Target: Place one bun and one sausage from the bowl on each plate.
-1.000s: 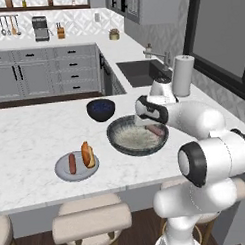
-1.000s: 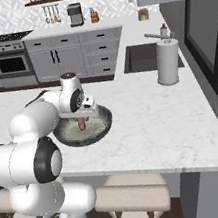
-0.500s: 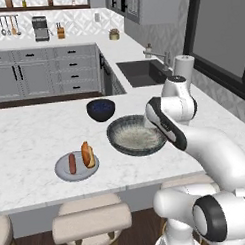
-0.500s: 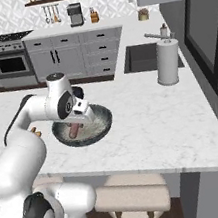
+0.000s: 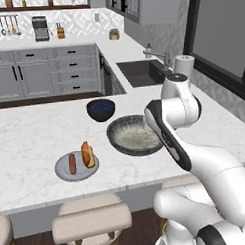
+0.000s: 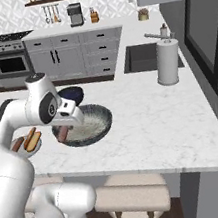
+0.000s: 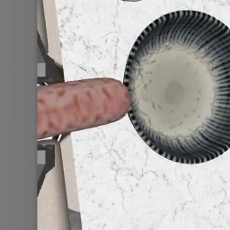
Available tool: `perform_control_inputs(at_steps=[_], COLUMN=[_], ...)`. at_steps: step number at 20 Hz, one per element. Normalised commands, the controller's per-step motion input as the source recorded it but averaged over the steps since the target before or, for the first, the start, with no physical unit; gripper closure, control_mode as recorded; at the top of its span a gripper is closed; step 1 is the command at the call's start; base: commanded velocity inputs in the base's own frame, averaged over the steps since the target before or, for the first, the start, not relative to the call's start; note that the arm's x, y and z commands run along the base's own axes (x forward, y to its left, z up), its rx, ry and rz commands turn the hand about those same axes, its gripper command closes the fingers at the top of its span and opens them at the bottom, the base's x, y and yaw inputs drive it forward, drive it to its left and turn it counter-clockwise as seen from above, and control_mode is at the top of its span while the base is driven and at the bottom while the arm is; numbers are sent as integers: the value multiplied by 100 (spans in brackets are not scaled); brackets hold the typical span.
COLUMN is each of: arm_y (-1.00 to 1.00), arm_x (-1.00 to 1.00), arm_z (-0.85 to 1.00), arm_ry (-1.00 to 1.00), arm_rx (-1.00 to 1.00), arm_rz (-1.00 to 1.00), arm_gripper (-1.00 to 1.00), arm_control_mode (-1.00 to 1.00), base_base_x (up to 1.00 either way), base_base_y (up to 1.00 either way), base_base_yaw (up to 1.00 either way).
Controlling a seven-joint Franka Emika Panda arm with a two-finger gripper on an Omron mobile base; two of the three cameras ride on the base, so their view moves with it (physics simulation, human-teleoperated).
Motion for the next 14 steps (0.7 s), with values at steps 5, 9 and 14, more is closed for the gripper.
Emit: perform_control_inputs(at_steps=[5, 9, 14], arm_y=[0, 0, 0], arm_x=[-2, 0, 0], arm_z=[0, 0, 0], arm_ry=[0, 0, 0], arm_rx=[0, 0, 0], arm_rz=[0, 0, 0], arm_gripper=[100, 100, 100], arm_control_mode=[100, 100, 100], base_base_x=[-25, -100, -41], base_base_y=[0, 18, 98], base_base_yaw=[0, -6, 0])
